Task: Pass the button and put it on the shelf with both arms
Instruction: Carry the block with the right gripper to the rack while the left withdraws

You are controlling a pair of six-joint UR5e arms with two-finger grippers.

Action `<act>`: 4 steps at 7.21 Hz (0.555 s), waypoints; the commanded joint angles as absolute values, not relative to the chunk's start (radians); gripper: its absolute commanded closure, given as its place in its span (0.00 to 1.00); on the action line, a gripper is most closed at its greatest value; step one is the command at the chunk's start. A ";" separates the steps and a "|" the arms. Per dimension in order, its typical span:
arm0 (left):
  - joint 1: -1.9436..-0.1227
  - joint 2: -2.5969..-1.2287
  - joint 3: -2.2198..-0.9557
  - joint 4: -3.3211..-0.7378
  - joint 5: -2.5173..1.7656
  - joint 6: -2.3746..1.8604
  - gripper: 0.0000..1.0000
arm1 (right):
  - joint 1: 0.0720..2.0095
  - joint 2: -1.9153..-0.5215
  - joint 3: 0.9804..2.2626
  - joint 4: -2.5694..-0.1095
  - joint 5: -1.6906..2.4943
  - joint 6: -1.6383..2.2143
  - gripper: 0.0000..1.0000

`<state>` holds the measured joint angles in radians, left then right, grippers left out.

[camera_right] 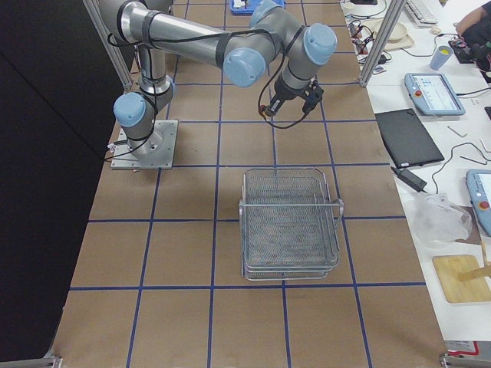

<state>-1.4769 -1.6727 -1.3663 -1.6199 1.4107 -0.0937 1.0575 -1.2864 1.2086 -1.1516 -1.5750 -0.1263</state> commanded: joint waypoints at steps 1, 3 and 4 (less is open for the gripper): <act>-1.540 -1.671 -1.341 -1.713 1.545 -0.002 0.00 | 1.022 -1.241 1.170 -1.205 -1.695 -0.323 0.93; -1.529 -1.658 -1.387 -1.714 1.542 0.030 0.00 | 0.999 -1.172 1.169 -1.316 -1.819 -0.519 0.93; -1.522 -1.651 -1.405 -1.718 1.543 0.111 0.00 | 0.994 -1.149 1.169 -1.347 -1.856 -0.550 0.93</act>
